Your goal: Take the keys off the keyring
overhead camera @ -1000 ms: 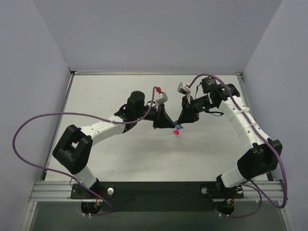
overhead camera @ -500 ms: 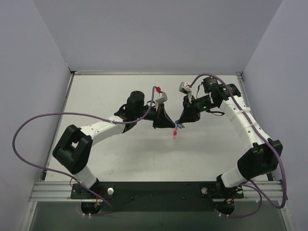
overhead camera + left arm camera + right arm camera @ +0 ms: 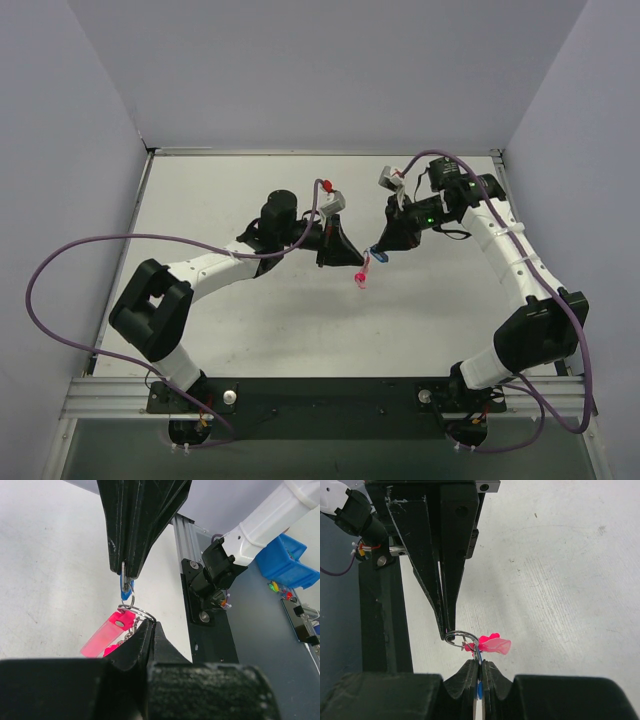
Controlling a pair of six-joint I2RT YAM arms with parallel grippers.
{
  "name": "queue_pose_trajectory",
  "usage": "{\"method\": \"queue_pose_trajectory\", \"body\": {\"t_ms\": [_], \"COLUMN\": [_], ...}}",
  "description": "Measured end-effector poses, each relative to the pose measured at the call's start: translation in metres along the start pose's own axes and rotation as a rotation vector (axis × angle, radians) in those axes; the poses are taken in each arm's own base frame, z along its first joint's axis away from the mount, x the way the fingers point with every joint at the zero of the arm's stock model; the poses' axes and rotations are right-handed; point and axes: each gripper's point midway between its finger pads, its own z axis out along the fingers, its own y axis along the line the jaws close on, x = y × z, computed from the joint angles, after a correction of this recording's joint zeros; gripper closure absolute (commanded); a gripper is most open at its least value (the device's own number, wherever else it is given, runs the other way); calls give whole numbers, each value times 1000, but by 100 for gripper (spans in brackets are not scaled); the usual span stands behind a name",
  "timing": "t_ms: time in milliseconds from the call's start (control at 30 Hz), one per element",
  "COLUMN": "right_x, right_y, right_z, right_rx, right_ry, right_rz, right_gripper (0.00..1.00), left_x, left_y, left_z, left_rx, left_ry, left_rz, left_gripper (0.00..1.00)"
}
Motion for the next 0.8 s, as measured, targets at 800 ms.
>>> {"method": "queue_pose_trajectory", "body": {"t_ms": [800], "right_x": [-13], "right_y": [4], "right_z": [-14], "right_rx": [59], "right_ry": [-70], "right_rz": [-53], "right_gripper": [100], "left_x": [-1], "left_y": [-13], "left_z": [-2], "left_rx": [54], "left_ry": [4], "left_rz": [0], "left_gripper": [64]}}
